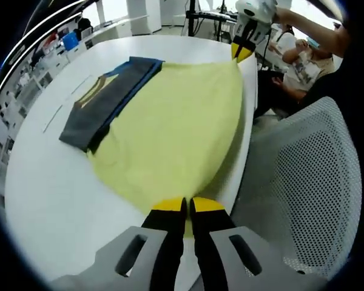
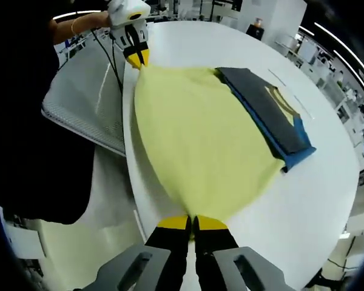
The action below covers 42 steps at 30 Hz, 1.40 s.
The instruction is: Fold the garment on the visible template until the final outline fits inside the template.
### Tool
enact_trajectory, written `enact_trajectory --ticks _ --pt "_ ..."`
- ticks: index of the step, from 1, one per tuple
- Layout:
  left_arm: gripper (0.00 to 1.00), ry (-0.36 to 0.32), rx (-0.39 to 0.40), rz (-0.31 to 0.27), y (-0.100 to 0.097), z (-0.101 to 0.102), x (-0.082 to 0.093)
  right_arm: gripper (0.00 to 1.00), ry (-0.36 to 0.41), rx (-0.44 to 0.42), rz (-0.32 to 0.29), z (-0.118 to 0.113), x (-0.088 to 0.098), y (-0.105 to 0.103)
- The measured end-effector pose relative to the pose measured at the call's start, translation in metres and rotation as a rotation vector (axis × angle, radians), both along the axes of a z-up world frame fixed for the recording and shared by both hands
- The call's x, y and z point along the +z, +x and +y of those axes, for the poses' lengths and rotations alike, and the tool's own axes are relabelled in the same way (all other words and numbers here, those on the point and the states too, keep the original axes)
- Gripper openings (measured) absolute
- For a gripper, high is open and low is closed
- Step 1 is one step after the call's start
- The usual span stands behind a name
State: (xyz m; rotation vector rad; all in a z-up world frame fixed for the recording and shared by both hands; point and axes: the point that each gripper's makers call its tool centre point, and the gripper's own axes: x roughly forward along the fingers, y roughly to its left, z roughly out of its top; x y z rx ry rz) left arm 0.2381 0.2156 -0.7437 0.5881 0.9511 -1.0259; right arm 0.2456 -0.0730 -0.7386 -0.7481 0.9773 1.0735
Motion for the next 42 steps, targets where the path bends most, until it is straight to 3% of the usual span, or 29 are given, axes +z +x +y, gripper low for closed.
enact_trajectory --ticks 11,32,42 --pt "0.01 0.009 0.022 0.019 -0.002 0.001 0.025 0.00 0.021 -0.020 0.012 0.001 0.019 -0.007" --pt "0.01 0.030 0.040 0.068 -0.021 0.005 0.047 0.00 0.021 -0.011 0.043 0.002 0.048 -0.024" --pt "0.01 0.034 0.035 -0.002 -0.002 0.005 0.059 0.00 0.009 -0.010 0.002 0.001 0.051 -0.010"
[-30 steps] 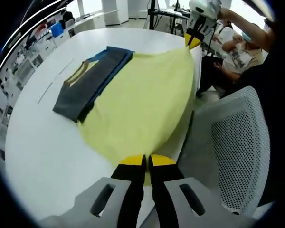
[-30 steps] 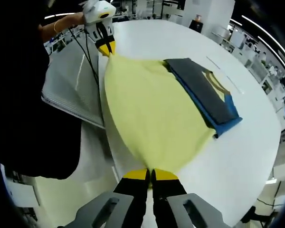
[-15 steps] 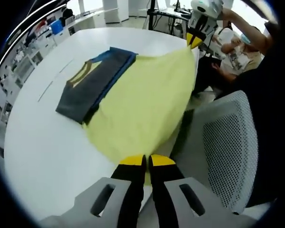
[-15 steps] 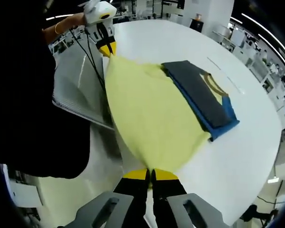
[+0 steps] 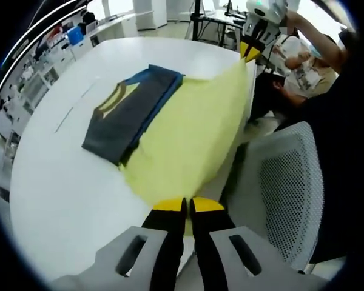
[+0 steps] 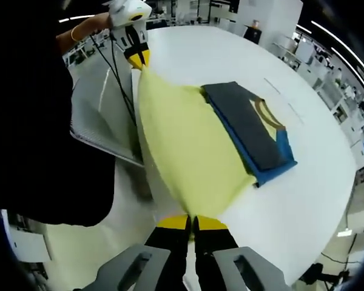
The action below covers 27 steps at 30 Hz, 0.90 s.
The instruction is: Fold the garment on the visible template until the final outline fits inside the template.
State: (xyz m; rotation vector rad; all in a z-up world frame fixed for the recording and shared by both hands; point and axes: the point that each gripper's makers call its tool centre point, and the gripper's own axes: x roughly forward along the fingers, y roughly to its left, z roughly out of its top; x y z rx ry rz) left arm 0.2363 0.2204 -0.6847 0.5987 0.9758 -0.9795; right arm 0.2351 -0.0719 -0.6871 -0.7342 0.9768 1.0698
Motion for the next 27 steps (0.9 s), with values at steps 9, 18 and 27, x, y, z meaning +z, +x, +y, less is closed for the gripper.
enact_trajectory --ticks 9,18,27 --pt "0.01 -0.036 0.036 -0.045 0.030 0.001 0.001 0.00 0.020 -0.047 -0.051 0.000 -0.001 0.031" --pt "0.01 -0.066 0.066 -0.132 0.065 0.000 0.012 0.00 0.027 -0.067 -0.117 -0.001 0.006 0.063" --pt "0.01 -0.095 0.168 -0.198 0.099 0.000 0.019 0.00 0.029 -0.096 -0.191 -0.001 0.013 0.098"
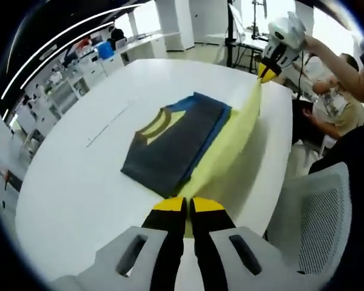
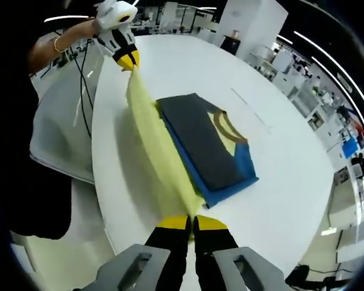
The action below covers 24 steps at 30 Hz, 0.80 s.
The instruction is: Fold the garment on the visible template until the final outline fits inside the template.
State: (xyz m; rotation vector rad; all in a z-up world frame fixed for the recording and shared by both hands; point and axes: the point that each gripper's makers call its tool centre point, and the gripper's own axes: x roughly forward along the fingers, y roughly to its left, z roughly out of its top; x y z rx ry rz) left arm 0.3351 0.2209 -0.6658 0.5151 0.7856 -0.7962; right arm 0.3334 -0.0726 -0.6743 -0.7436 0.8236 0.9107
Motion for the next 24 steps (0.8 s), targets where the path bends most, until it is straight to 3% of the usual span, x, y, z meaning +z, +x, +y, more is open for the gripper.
enact_trajectory --ticks 17,24 --pt "0.01 -0.044 0.118 -0.115 0.059 0.002 0.024 0.00 0.025 -0.096 -0.147 0.004 0.026 0.072" --pt "0.01 -0.067 0.159 -0.146 0.079 0.006 0.025 0.00 0.028 -0.123 -0.180 0.005 0.023 0.094"
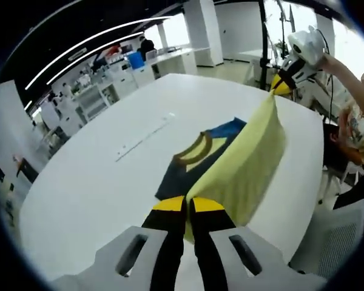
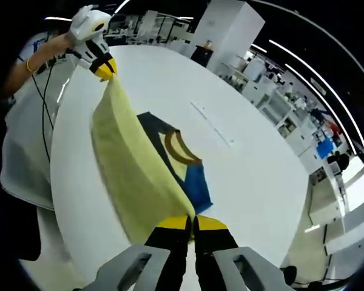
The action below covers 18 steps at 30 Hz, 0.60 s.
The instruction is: Fold the garment on the visible template until the final outline fits inside the template.
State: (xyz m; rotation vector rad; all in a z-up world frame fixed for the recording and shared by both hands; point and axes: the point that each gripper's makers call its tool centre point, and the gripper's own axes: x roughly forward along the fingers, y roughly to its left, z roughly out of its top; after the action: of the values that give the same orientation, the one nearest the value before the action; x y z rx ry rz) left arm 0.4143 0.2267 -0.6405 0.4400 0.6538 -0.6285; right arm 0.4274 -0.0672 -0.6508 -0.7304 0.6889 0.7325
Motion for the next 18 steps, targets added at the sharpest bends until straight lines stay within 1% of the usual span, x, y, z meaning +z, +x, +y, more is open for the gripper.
enact_trajectory --ticks 3,6,9,13,18 --pt "0.01 0.007 0.004 -0.005 0.007 -0.001 0.001 0.00 -0.004 -0.013 -0.023 0.000 0.001 0.009" --pt "0.01 -0.009 0.007 -0.033 0.017 -0.005 0.008 0.00 -0.030 -0.038 -0.053 -0.004 0.002 0.019" --pt "0.01 -0.016 0.013 -0.053 0.024 -0.008 0.012 0.00 -0.040 -0.062 -0.080 -0.006 0.003 0.027" --pt "0.01 0.003 0.032 -0.060 0.033 -0.007 0.009 0.00 -0.025 -0.083 -0.113 -0.004 0.005 0.038" --pt "0.01 0.017 0.062 -0.044 0.044 0.000 -0.003 0.00 -0.011 -0.089 -0.123 0.001 -0.003 0.050"
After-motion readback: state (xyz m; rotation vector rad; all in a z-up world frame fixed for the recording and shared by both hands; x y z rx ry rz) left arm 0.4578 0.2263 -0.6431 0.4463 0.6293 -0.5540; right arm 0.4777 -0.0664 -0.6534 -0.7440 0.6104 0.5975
